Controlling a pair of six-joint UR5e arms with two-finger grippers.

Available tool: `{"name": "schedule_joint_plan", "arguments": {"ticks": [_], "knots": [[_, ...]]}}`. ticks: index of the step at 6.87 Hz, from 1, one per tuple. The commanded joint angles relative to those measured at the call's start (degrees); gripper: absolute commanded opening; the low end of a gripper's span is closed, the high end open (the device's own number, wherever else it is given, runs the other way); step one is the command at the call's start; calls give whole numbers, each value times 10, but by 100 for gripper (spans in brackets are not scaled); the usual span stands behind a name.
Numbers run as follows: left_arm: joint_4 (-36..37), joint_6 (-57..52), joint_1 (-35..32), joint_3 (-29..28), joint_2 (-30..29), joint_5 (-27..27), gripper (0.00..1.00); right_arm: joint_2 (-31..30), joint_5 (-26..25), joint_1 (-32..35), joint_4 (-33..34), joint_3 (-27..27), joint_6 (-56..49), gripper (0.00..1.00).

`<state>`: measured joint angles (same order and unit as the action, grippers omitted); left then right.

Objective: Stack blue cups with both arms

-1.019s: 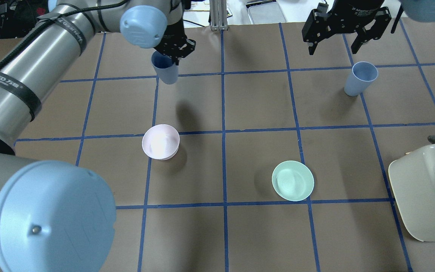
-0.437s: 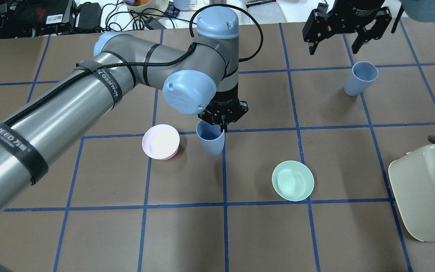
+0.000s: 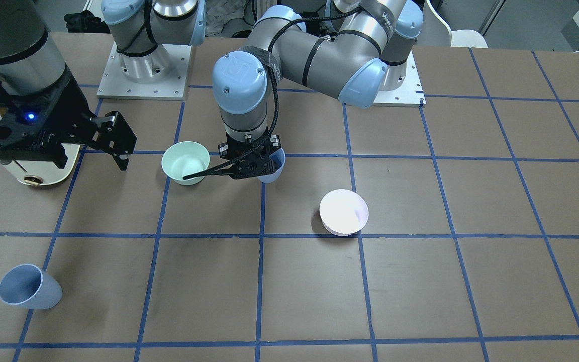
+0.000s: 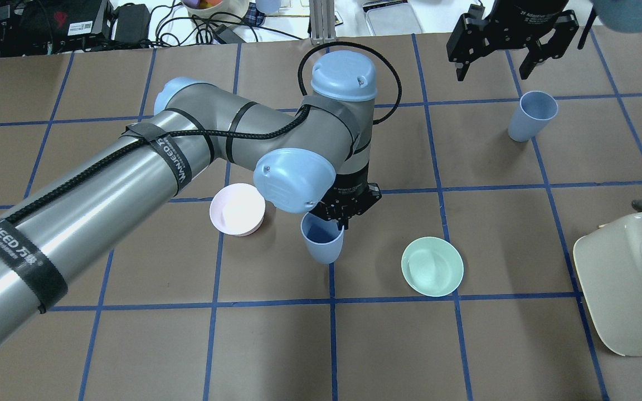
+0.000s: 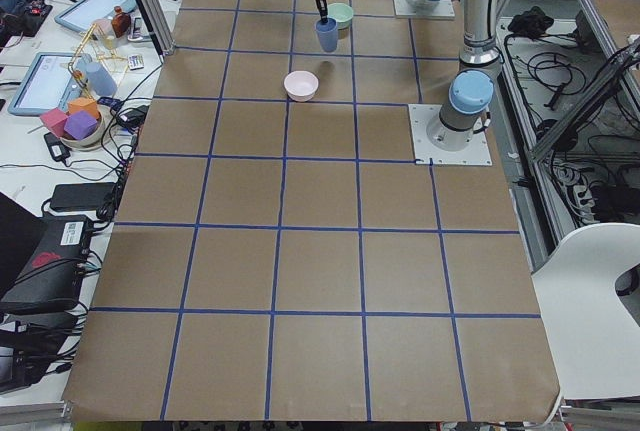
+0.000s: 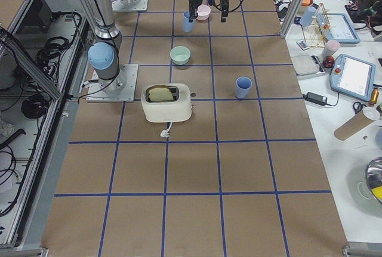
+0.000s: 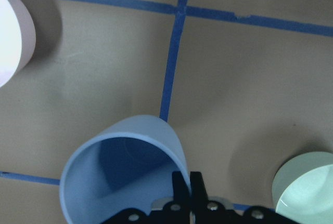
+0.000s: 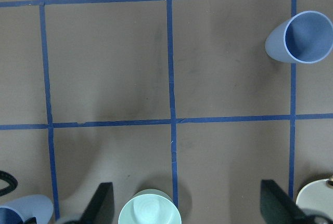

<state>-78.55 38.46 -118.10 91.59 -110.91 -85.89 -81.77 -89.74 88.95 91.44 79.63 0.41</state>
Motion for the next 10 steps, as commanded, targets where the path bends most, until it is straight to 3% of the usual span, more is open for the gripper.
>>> {"name": "schedule_joint_plan", "arguments": {"ticks": [1, 2, 3, 4, 5, 7, 9, 10], "knots": [[2, 7, -2, 15, -2, 0, 8, -1, 0, 0, 0, 0, 0, 100], [6, 6, -2, 17, -5, 0, 20, 0, 0, 0, 0, 0, 0, 100], [9, 7, -2, 19, -12, 1, 25, -1, 0, 0, 0, 0, 0, 100], [25, 7, -2, 21, -12, 0, 65, 0, 0, 0, 0, 0, 0, 100], [28, 5, 1, 20, -3, -1, 96, 0, 0, 0, 0, 0, 0, 100], [-5, 3, 16, -17, 30, 5, 100, -1, 0, 1, -1, 0, 0, 100], [-145, -38, 118, -120, 69, 37, 100, 0, 0, 0, -6, 0, -1, 100], [-205, -157, 164, -154, 84, 29, 100, 2, 1, -2, 0, 0, -1, 100]]}}
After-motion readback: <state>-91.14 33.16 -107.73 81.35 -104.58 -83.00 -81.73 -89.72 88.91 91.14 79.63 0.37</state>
